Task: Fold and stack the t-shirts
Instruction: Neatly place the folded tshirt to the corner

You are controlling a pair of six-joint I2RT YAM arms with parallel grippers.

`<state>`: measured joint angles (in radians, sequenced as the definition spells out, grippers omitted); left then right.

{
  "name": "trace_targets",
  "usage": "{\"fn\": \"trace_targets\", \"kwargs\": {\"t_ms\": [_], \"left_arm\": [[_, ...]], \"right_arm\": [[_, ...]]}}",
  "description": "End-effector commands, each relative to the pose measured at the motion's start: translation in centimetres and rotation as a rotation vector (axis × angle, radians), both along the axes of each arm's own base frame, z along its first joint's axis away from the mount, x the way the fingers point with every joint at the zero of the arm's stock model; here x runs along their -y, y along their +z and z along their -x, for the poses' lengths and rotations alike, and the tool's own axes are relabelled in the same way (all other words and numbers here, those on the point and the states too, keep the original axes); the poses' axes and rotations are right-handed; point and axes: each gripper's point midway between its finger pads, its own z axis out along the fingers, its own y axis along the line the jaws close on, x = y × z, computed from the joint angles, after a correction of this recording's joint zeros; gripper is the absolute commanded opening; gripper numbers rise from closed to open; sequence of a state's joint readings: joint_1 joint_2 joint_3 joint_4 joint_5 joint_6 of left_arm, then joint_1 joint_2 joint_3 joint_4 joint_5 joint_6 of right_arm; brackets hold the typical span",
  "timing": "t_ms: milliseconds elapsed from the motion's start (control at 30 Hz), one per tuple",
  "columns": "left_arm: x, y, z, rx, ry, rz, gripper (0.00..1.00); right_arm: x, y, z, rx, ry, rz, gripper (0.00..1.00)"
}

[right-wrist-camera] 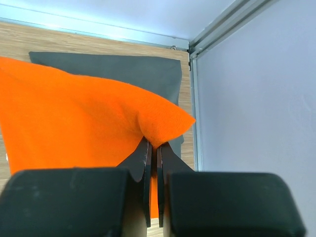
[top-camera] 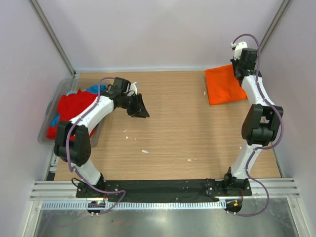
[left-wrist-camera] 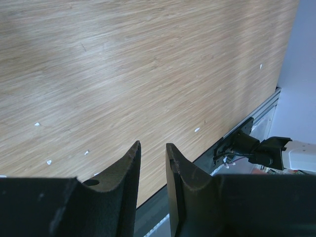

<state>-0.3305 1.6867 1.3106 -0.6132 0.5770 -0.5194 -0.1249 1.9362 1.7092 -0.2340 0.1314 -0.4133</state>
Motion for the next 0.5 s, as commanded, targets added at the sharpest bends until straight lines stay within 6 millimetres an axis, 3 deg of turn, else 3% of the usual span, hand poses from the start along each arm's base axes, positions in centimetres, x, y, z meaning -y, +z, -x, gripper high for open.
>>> {"fn": "trace_targets", "kwargs": {"t_ms": [0, 233, 300, 367, 400, 467], "left_arm": [[0.3, 1.0, -0.3, 0.032, -0.006, 0.036, 0.28], [0.3, 0.9, -0.4, 0.030, -0.006, 0.035, 0.28], [0.3, 0.9, -0.4, 0.030, -0.006, 0.035, 0.28], [0.3, 0.8, -0.4, 0.027, -0.006, 0.036, 0.28], [0.3, 0.8, -0.3, 0.027, -0.006, 0.038, 0.28], [0.3, 0.8, -0.4, 0.026, -0.006, 0.036, 0.28]], "right_arm": [[1.4, 5.6, -0.6, 0.185, -0.034, -0.003, 0.01], [2.9, 3.1, -1.7, 0.183, -0.040, -0.035, 0.01], [3.4, 1.7, -2.6, 0.173, -0.039, -0.036, 0.01], [3.7, 1.9, -3.5, 0.181, -0.035, -0.041, 0.01], [3.8, 0.5, -4.0, 0.161, -0.035, -0.051, 0.01], [3.9, 0.4, -4.8, 0.170, -0.035, -0.058, 0.01]]}}
